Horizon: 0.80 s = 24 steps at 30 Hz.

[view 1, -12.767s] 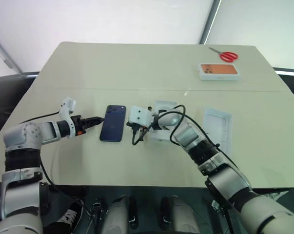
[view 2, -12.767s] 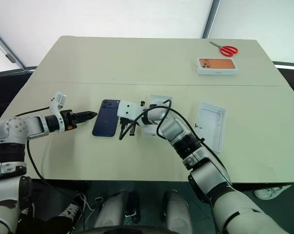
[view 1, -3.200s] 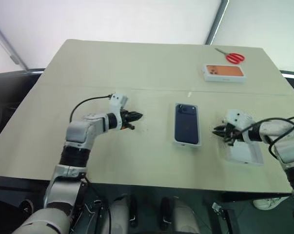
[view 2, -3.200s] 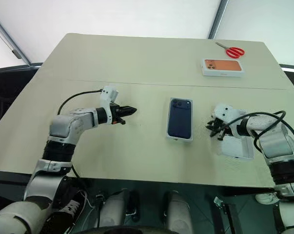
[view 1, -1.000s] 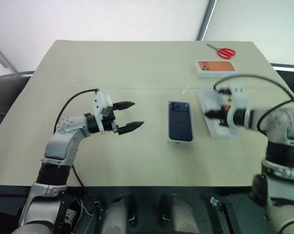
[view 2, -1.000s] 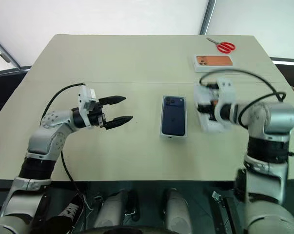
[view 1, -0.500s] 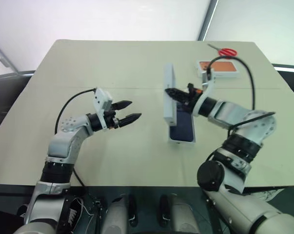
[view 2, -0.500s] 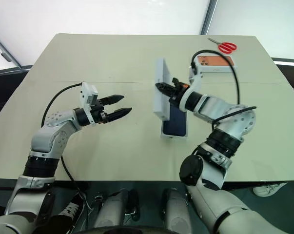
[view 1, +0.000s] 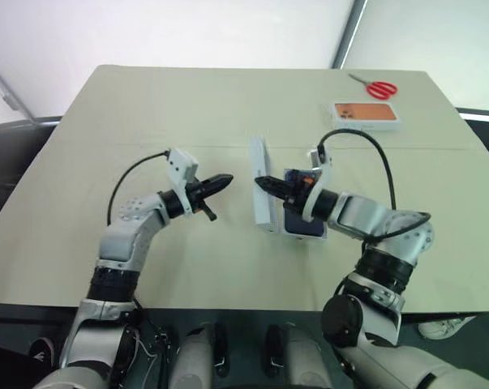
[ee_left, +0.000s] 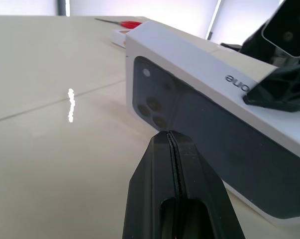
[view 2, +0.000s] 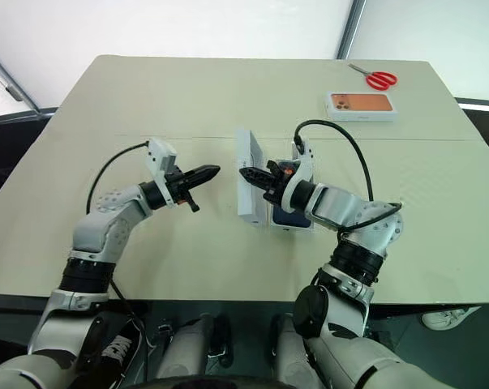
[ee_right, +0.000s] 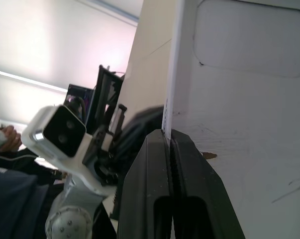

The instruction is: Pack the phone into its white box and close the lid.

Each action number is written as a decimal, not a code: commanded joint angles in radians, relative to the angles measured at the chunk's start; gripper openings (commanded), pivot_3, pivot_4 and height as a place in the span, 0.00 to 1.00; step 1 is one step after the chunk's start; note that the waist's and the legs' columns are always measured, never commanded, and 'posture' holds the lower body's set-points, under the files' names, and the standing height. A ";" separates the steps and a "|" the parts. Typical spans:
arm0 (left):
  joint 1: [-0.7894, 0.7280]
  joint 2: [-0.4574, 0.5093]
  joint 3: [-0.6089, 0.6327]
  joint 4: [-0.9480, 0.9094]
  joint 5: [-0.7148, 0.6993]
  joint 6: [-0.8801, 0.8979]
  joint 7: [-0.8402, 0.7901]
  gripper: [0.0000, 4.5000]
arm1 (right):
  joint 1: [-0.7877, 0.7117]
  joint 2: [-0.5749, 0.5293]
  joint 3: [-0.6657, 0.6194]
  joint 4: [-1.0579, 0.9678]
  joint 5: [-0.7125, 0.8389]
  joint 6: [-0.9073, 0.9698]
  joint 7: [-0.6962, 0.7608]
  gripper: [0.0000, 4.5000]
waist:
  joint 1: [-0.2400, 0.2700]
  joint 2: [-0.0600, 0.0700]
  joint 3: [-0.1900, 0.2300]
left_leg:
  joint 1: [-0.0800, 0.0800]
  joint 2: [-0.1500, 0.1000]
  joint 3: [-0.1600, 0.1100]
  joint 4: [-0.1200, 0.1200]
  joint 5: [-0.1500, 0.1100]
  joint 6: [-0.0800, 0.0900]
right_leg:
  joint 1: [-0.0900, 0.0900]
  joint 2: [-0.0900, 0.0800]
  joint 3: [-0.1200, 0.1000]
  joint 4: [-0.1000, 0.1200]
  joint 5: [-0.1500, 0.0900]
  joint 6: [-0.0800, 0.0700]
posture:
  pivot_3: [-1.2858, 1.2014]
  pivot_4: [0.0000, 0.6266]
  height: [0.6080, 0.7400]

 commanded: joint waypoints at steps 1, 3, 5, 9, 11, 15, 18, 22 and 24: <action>0.006 -0.019 -0.057 0.028 0.054 -0.080 -0.025 0.00 | 0.000 0.007 -0.006 -0.004 0.009 -0.005 -0.036 0.00 | -0.001 0.001 0.000 | 0.000 0.000 0.000 0.000 0.000 0.000 | 0.000 0.000 0.000 0.000 0.000 0.000 | 0.52 0.24 0.98; -0.021 -0.065 -0.058 0.051 0.038 -0.077 -0.013 0.00 | -0.009 -0.002 -0.021 0.014 0.017 -0.030 -0.048 0.00 | -0.001 0.001 0.000 | 0.000 0.000 0.000 0.000 0.000 0.000 | 0.000 0.000 0.000 0.000 0.000 0.000 | 0.52 0.24 0.98; -0.042 -0.104 -0.080 0.085 0.067 -0.113 -0.003 0.00 | -0.002 -0.013 -0.010 0.014 0.017 -0.045 -0.049 0.00 | 0.004 0.001 0.000 | 0.000 0.000 0.000 0.000 0.000 0.000 | 0.000 0.000 0.000 0.000 0.000 0.000 | 0.52 0.24 0.98; -0.063 -0.175 -0.096 0.136 0.089 -0.147 0.012 0.00 | 0.015 -0.022 -0.012 0.012 0.032 -0.097 -0.060 0.00 | 0.001 0.001 -0.001 | 0.000 0.000 0.000 0.000 0.000 0.001 | 0.000 -0.001 0.000 0.000 0.000 0.000 | 0.52 0.24 0.98; -0.064 -0.189 -0.100 0.162 0.107 -0.175 0.020 0.00 | 0.024 -0.028 -0.013 0.015 0.050 -0.111 -0.063 0.06 | 0.001 0.001 -0.001 | 0.000 0.000 0.000 0.000 0.000 0.001 | 0.000 0.000 0.000 0.000 0.000 0.000 | 0.52 0.24 0.98; -0.062 -0.195 -0.100 0.180 0.118 -0.190 0.011 0.00 | 0.038 -0.053 0.008 0.002 0.070 -0.156 -0.059 0.40 | 0.003 0.001 -0.001 | 0.000 0.000 0.000 0.000 -0.001 0.001 | 0.000 -0.001 0.000 0.000 0.000 0.000 | 0.52 0.24 0.98; -0.077 -0.198 -0.092 0.193 0.117 -0.190 0.010 0.00 | 0.039 -0.114 0.023 -0.009 0.070 -0.193 -0.026 0.73 | 0.002 0.001 -0.001 | 0.000 0.000 0.000 0.000 -0.001 0.001 | 0.000 -0.001 0.000 0.000 0.000 0.000 | 0.52 0.24 0.98; -0.099 -0.193 -0.106 0.244 0.157 -0.244 0.003 0.00 | 0.040 -0.266 0.034 -0.005 0.180 -0.163 0.138 0.99 | 0.003 0.001 -0.001 | 0.000 0.000 0.000 0.000 -0.001 0.001 | 0.000 -0.001 0.000 0.000 0.000 0.000 | 0.52 0.24 0.98; -0.109 -0.191 -0.106 0.284 0.165 -0.262 -0.009 0.00 | 0.079 -0.398 0.109 -0.052 0.150 -0.162 0.276 0.99 | 0.003 0.001 -0.001 | 0.000 0.000 0.000 0.001 -0.001 0.003 | 0.000 -0.001 0.000 -0.001 0.000 0.000 | 0.52 0.24 0.98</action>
